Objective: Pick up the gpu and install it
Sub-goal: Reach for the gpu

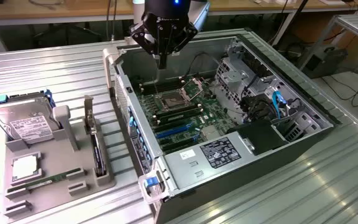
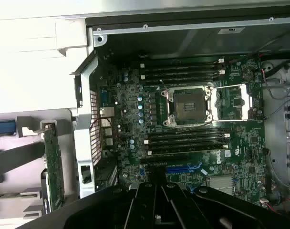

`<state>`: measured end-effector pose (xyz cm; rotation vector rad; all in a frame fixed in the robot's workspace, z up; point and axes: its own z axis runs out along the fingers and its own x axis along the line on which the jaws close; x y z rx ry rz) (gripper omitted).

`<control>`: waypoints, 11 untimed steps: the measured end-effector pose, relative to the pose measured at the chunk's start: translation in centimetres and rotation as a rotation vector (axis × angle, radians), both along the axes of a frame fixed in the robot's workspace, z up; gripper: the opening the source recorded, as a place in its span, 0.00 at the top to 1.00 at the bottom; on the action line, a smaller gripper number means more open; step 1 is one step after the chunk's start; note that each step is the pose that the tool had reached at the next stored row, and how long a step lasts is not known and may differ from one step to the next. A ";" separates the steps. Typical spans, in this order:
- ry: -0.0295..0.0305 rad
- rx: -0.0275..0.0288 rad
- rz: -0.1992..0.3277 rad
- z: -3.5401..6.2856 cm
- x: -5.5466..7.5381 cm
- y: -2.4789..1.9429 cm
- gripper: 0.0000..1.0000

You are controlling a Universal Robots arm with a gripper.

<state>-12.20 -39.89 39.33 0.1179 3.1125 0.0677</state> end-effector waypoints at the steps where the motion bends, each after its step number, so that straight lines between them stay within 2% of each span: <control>1: 0.0000 0.0000 0.000 0.00 0.0 0.00 0.89; 11: 0.0000 0.0000 0.000 0.00 0.0 0.00 0.89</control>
